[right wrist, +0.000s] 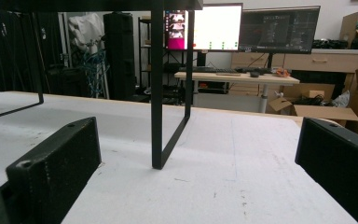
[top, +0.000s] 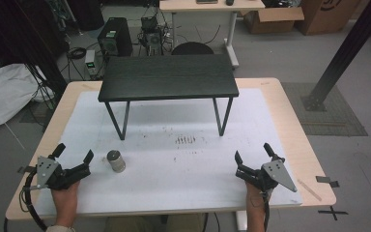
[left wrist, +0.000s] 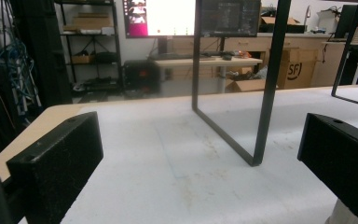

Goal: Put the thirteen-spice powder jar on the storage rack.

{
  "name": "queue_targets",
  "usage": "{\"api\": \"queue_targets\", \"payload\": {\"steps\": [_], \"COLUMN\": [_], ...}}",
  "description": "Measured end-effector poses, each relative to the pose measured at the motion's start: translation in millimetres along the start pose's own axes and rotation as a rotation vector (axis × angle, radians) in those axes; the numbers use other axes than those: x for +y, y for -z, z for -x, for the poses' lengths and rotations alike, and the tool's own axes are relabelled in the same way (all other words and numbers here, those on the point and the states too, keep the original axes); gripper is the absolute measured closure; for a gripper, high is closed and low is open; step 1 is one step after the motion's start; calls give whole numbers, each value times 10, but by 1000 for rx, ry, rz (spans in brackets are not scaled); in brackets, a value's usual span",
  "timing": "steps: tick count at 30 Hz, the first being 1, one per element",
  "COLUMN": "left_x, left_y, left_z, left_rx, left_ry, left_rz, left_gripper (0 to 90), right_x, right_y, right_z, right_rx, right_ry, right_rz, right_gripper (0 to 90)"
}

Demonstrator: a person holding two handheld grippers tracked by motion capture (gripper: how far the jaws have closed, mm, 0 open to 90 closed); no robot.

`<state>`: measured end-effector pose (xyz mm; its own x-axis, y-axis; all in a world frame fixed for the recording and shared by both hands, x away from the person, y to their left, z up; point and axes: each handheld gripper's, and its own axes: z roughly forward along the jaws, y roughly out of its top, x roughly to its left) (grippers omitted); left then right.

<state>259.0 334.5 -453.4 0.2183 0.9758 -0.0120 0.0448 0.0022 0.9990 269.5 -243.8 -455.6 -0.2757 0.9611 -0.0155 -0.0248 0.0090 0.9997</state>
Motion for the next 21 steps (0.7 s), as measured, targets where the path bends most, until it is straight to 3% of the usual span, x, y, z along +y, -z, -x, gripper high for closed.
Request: {"api": "queue_targets", "payload": {"steps": [21], "left_x": [1], "left_y": [-2], "left_z": [1], "left_rx": [-1], "left_ry": [-2], "left_rz": [0], "left_gripper": [4], "right_x": [0], "right_y": [1], "right_z": [3], "right_rx": [1], "right_ry": [-3], "right_rz": [1], "right_gripper": [0]}}
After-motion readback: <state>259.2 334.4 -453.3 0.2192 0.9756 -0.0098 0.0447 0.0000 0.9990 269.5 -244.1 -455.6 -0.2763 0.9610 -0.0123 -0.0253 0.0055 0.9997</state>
